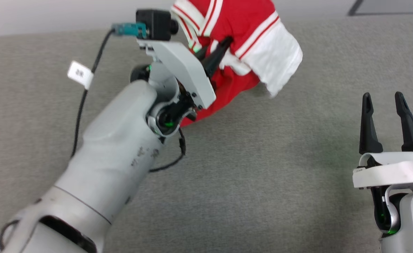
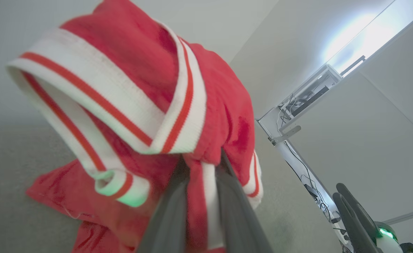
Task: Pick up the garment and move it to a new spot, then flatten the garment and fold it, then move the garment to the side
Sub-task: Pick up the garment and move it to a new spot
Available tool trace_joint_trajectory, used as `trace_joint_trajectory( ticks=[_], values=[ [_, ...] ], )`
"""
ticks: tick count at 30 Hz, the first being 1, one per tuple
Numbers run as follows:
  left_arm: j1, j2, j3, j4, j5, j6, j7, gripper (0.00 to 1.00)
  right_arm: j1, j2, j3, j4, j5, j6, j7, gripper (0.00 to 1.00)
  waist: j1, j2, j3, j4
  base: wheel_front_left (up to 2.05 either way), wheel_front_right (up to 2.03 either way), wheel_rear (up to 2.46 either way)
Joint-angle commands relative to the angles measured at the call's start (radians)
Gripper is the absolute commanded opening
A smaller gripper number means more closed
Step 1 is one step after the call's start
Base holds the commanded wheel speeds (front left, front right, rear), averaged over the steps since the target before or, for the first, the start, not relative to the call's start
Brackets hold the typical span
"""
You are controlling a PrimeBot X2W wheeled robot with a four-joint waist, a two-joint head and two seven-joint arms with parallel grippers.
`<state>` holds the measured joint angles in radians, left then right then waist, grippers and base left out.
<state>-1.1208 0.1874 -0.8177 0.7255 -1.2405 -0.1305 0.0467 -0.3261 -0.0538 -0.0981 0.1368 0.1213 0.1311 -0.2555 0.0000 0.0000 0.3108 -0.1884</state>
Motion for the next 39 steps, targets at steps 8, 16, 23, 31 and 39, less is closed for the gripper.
trace_joint_trajectory(
  ticks=[8, 16, 23, 31, 39],
  values=[
    [0.120, -0.046, 0.019, 0.042, -0.111, 0.001, -0.057, 0.00, -0.007, 0.004, -0.016, 0.007, 0.047, -0.001, -0.010, 1.00, 0.0000, 0.0000, 0.071, -0.083, 0.00, 0.00, 0.00],
    [0.177, 0.004, -0.115, 0.167, 0.010, 0.003, -0.123, 0.00, -0.013, 0.004, -0.029, -0.011, 0.041, -0.001, -0.010, 1.00, 0.0000, 0.0000, 0.074, -0.066, 0.00, 0.00, 0.00],
    [0.185, -0.014, -0.242, 0.285, 0.093, 0.005, -0.106, 0.00, -0.020, 0.003, -0.014, -0.017, 0.035, -0.001, -0.010, 1.00, 0.0000, 0.0000, 0.084, -0.053, 0.00, 0.00, 0.00],
    [0.160, -0.044, -0.335, 0.360, 0.133, 0.007, -0.097, 0.42, -0.019, 0.003, -0.012, -0.016, 0.018, -0.001, -0.010, 1.00, 0.0000, 0.0000, 0.084, -0.041, 0.00, 0.00, 0.00],
    [0.121, -0.056, -0.391, 0.322, 0.153, 0.006, -0.170, 1.00, -0.001, 0.003, -0.006, 0.016, -0.023, -0.001, -0.010, 1.00, 0.0000, 0.0000, 0.018, 0.019, 0.00, 0.00, 0.00]
  ],
)
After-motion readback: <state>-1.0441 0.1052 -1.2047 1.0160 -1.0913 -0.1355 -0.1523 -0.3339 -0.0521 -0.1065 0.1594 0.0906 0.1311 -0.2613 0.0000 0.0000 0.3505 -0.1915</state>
